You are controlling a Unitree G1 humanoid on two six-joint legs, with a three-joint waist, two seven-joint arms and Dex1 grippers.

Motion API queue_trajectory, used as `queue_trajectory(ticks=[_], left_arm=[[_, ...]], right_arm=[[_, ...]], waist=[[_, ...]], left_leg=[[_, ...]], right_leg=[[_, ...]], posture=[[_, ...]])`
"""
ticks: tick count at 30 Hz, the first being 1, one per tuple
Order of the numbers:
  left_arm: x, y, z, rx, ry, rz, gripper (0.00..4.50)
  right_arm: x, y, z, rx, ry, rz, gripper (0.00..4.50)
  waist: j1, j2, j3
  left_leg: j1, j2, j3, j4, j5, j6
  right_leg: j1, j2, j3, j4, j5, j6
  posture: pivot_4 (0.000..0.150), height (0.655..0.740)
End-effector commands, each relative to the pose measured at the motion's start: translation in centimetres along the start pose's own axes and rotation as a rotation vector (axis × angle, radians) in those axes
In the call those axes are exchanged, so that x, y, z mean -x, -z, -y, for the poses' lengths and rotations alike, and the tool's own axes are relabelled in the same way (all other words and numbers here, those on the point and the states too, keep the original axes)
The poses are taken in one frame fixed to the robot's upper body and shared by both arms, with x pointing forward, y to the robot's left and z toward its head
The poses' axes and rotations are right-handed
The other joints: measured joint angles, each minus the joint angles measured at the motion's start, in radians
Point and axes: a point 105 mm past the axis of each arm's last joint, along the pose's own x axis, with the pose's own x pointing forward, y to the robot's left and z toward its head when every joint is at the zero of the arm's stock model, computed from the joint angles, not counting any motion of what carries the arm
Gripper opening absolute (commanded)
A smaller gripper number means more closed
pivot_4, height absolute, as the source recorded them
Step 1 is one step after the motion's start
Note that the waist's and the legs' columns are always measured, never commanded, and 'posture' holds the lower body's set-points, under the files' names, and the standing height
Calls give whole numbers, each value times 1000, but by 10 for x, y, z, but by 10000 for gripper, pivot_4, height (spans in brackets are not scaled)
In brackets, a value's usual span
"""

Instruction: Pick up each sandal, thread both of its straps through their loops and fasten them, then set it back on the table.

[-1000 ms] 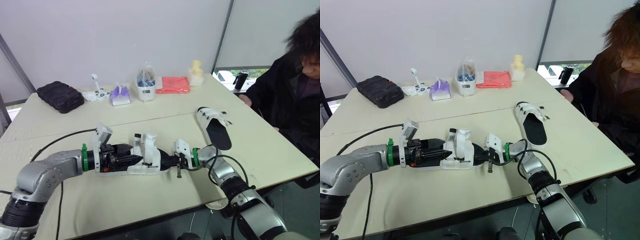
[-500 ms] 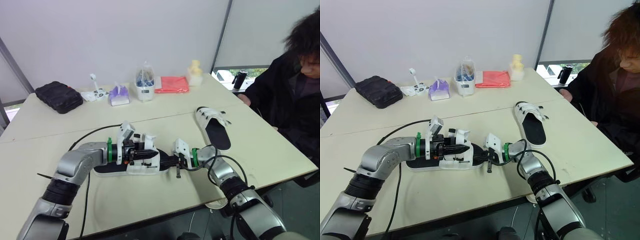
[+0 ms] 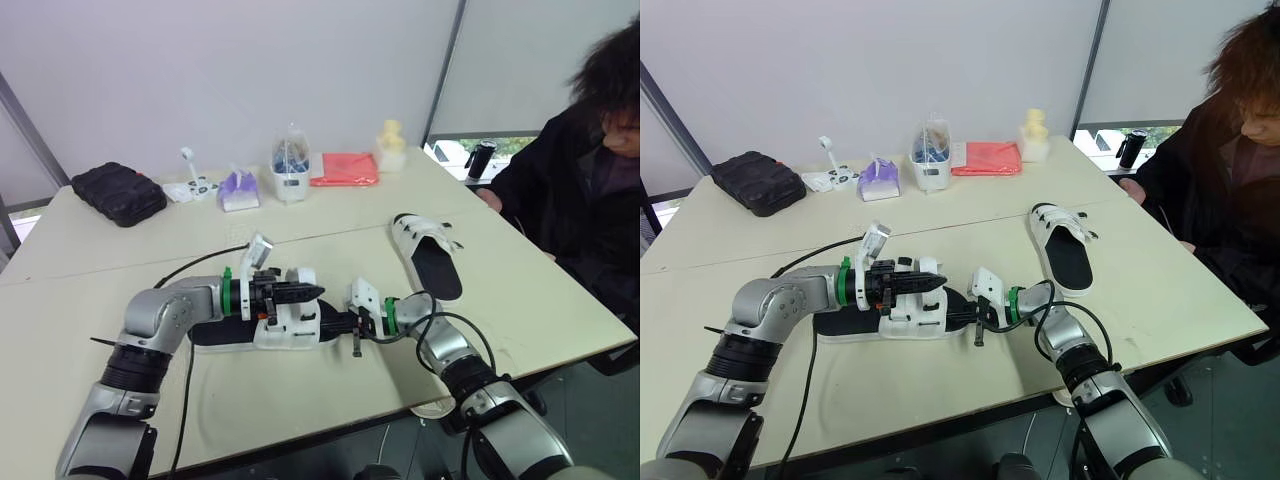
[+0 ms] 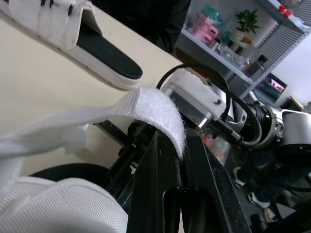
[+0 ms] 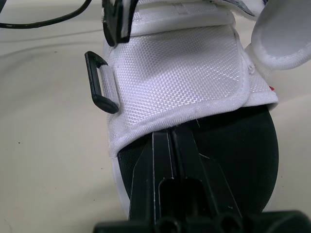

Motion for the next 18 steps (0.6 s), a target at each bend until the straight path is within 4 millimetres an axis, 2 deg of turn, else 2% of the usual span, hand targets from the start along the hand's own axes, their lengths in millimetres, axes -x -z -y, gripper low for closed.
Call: queue_trajectory(ticks=[1, 13, 18], left_arm=[[2, 0, -1, -1, 11, 1, 327], [-1, 18, 0, 24, 20, -53, 327], [-4, 18, 3, 51, 34, -44, 327]], right_arm=[[0, 48, -20, -112, -30, -184, 0], [0, 49, -21, -112, -32, -184, 0], [0, 50, -22, -112, -28, -186, 0]], waist=[[0, 0, 0], [1, 0, 0], [1, 0, 0]], left_leg=[[0, 0, 0, 0, 0, 0], [0, 0, 0, 0, 0, 0], [0, 0, 0, -1, 0, 0]], right_leg=[[0, 0, 0, 0, 0, 0], [0, 0, 0, -1, 0, 0], [0, 0, 0, -2, 0, 0]], posture=[[1500, 7400], [1500, 7400], [1500, 7400]])
